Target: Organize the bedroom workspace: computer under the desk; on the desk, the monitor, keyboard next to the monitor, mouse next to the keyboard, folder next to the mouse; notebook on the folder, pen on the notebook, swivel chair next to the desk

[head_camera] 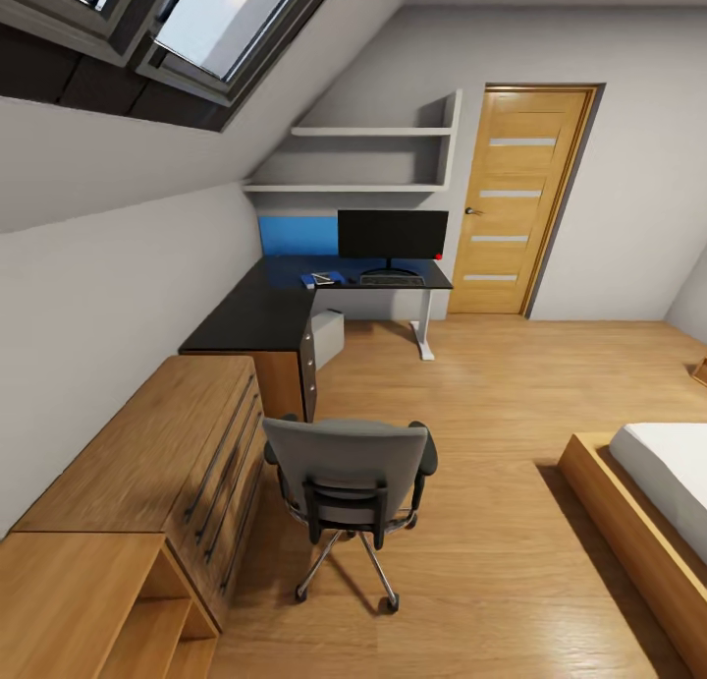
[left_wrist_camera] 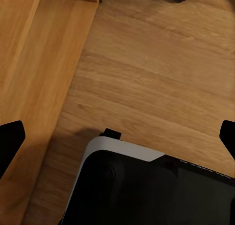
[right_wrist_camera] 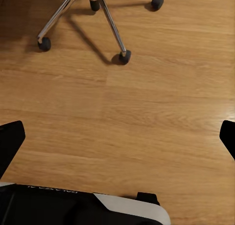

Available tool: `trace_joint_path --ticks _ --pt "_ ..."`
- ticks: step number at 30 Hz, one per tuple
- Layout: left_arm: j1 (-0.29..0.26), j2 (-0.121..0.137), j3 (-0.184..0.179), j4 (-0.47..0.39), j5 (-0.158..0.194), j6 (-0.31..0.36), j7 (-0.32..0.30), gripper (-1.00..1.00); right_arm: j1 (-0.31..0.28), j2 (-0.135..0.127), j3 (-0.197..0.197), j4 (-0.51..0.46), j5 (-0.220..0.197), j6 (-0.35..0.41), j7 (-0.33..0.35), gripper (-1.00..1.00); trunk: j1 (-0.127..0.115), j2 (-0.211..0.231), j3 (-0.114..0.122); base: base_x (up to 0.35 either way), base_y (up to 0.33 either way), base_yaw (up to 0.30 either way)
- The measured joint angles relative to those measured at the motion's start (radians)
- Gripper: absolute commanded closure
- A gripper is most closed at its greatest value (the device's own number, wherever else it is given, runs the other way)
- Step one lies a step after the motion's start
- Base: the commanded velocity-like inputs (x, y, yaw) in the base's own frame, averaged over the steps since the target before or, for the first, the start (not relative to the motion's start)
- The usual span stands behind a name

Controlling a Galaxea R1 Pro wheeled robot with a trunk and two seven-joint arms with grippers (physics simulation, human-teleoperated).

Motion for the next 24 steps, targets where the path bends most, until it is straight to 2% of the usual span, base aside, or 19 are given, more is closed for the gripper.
trace_joint_path --ticks 24 --pt "0.000 0.000 0.000 0.000 0.000 0.001 0.000 -1.00 0.000 0.000 0.000 0.000 0.000 0.000 0.000 -1.00 0.000 0.000 0.000 -0.055 0.000 0.000"
